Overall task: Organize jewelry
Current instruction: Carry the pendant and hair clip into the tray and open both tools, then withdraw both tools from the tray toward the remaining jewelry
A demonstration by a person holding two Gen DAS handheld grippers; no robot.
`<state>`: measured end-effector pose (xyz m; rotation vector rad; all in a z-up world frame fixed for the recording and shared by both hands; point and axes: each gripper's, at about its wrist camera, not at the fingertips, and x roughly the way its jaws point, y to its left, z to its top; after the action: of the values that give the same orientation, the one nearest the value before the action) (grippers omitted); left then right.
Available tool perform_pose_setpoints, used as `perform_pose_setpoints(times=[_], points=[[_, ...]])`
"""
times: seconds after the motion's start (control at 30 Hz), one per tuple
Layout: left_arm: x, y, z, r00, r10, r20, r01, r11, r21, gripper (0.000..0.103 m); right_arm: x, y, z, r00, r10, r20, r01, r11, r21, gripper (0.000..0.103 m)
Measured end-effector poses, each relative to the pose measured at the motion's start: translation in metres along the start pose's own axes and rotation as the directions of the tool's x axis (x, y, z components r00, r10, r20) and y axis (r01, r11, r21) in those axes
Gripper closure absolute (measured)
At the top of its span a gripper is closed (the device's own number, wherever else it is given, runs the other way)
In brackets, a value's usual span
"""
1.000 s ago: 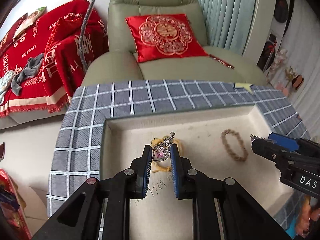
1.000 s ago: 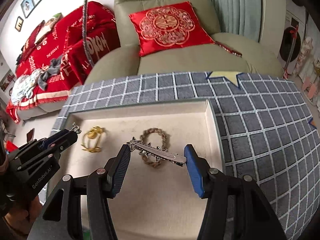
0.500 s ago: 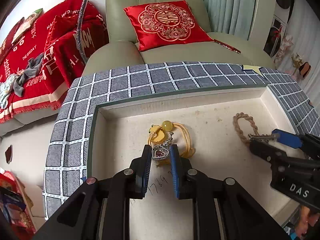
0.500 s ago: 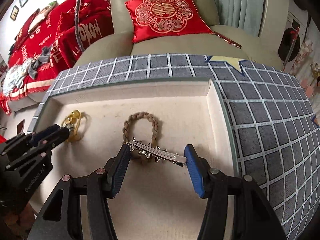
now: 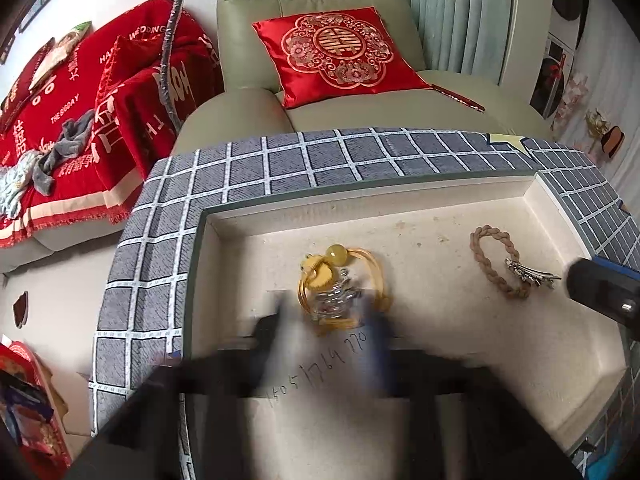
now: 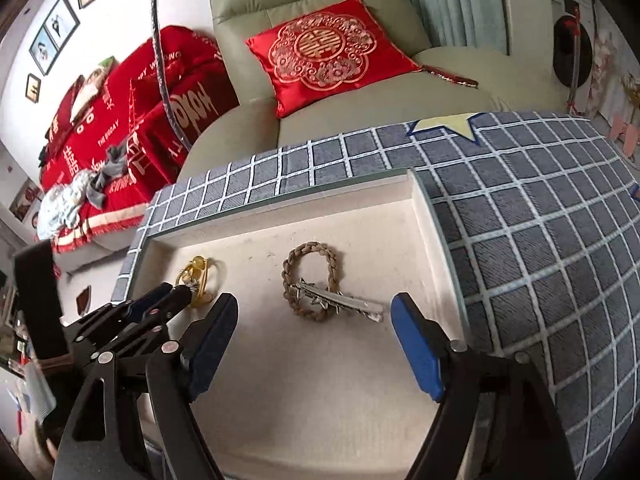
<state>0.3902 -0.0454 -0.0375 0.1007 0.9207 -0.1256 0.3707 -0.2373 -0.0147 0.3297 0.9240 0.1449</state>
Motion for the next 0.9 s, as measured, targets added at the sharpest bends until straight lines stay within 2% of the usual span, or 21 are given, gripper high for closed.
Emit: perform_pose_setpoints(times=[0.03, 0.07, 0.2, 0.37, 0.43, 0.5, 0.63, 0.73, 0.9], points=[[-0.005, 0.001, 0.001, 1.000, 0.002, 0.029, -0.002, 1.000, -0.013, 0.006, -0.003, -0.001, -0.001, 1.000, 0.004, 0.001, -0.004, 1.000, 0.011, 0.021], [-0.009, 0.002, 0.003, 0.999, 0.001, 0.047, -0.001, 1.000, -0.014, 0.006, -0.006, -0.002, -0.002, 1.000, 0.003, 0.003, -0.003, 1.000, 0.023, 0.021], [-0.011, -0.002, 0.003, 0.999, 0.008, 0.045, -0.009, 1.000, 0.019, 0.006, -0.019, -0.004, -0.009, 1.000, 0.002, 0.001, -0.002, 0.999, 0.032, 0.021], [-0.027, 0.003, 0.000, 0.997, -0.012, 0.074, 0.013, 1.000, -0.013, 0.006, -0.038, -0.003, -0.022, 1.000, -0.005, 0.008, 0.004, 1.000, 0.028, 0.021], [-0.040, 0.004, -0.001, 0.995, -0.010, 0.104, 0.011, 1.000, -0.009, 0.000, -0.044, -0.003, -0.026, 1.000, -0.003, 0.011, 0.002, 1.000, 0.031, 0.017], [-0.054, 0.007, -0.005, 0.989, -0.016, 0.146, 0.017, 1.000, -0.010, 0.000, -0.054, -0.001, -0.031, 1.000, 0.005, 0.027, -0.006, 1.000, 0.023, 0.000], [-0.080, 0.010, -0.019, 0.982, -0.044, 0.181, 0.042, 0.999, 0.012, 0.000, -0.076, 0.007, -0.044, 0.997, 0.009, 0.072, -0.009, 1.000, -0.010, 0.000], [-0.096, 0.014, -0.034, 0.982, -0.083, 0.171, 0.081, 0.996, 0.024, 0.000, -0.093, 0.009, -0.054, 0.995, 0.026, 0.097, -0.026, 1.000, -0.005, 0.000], [-0.122, 0.021, -0.063, 0.981, -0.112, 0.158, 0.107, 0.993, 0.039, 0.000, -0.118, 0.011, -0.069, 0.997, 0.001, 0.082, -0.002, 1.000, 0.008, 0.000]])
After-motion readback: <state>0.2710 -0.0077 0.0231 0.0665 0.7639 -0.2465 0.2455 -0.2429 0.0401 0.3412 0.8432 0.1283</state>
